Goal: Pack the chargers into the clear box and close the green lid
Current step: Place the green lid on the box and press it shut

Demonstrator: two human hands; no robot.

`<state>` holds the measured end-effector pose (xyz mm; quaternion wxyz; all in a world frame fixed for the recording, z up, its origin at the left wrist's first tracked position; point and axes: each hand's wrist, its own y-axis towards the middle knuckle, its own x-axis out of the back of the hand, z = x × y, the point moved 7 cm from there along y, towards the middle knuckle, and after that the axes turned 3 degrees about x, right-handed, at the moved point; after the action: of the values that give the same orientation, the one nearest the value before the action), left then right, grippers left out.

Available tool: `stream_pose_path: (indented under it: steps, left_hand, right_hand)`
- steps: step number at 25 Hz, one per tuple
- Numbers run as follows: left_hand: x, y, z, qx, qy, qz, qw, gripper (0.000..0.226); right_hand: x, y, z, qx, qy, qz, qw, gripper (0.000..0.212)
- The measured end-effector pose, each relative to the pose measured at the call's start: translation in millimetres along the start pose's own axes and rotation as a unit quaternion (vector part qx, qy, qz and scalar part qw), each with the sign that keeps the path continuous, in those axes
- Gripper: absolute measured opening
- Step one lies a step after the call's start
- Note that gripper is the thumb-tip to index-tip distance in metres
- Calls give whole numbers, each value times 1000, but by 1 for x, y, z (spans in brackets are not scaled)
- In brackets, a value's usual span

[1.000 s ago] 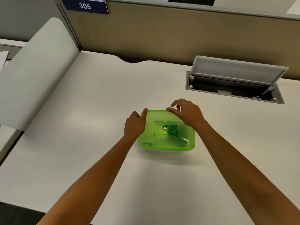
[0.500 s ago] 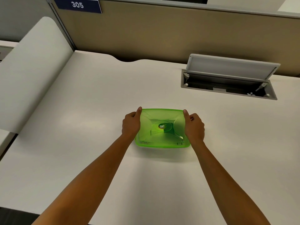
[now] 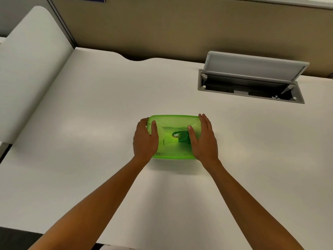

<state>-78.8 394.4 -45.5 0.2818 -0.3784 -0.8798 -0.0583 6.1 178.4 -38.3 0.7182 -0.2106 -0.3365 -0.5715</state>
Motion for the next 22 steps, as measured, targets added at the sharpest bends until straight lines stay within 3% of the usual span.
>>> stream_pose_path:
  steps: [8, 11, 14, 16, 22]
  left_hand:
    - [3, -2, 1, 0, 53, -40, 998, 44]
    - [-2, -7, -22, -148, 143, -25, 978, 52]
    - [-22, -18, -39, -305, 230, 59, 922, 55]
    - [-28, -19, -38, -315, 252, 83, 911, 55]
    - [-31, -19, -33, -287, 250, 114, 918, 56]
  right_hand:
    - [-2, 4, -2, -9, -66, -20, 998, 70]
    - [-3, 7, -1, -4, -98, -5, 995, 71]
    - [-6, 0, 15, 96, -149, 13, 984, 62]
    - [-12, -5, 24, 146, -160, 47, 975, 63]
    - [-17, -3, 24, 136, -173, 79, 972, 71]
